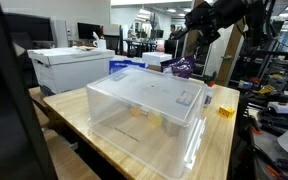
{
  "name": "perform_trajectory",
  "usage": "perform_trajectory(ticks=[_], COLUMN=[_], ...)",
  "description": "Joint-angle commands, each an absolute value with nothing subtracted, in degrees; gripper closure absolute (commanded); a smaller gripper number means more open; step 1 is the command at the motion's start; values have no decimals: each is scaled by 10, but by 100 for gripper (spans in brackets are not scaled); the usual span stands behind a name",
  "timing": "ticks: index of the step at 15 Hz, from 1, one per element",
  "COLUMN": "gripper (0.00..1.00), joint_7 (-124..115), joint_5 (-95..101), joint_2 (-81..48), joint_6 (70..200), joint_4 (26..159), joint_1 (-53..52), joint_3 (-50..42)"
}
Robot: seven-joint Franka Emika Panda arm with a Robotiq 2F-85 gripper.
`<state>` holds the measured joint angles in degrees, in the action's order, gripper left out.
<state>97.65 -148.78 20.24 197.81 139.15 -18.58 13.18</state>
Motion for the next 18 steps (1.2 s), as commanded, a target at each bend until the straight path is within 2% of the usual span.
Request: perform_trajectory(ticks=[1,9,18], gripper=[0,0,0], joint_7=[905,781,635], joint_5=[-1493,-1492,-1491], joint_2=[200,242,283], joint_6=[1979,1978,1978], joint_4=[1392,1420,1439], joint_1=[-310,-545,-664], joint_3=[14,-208,-339])
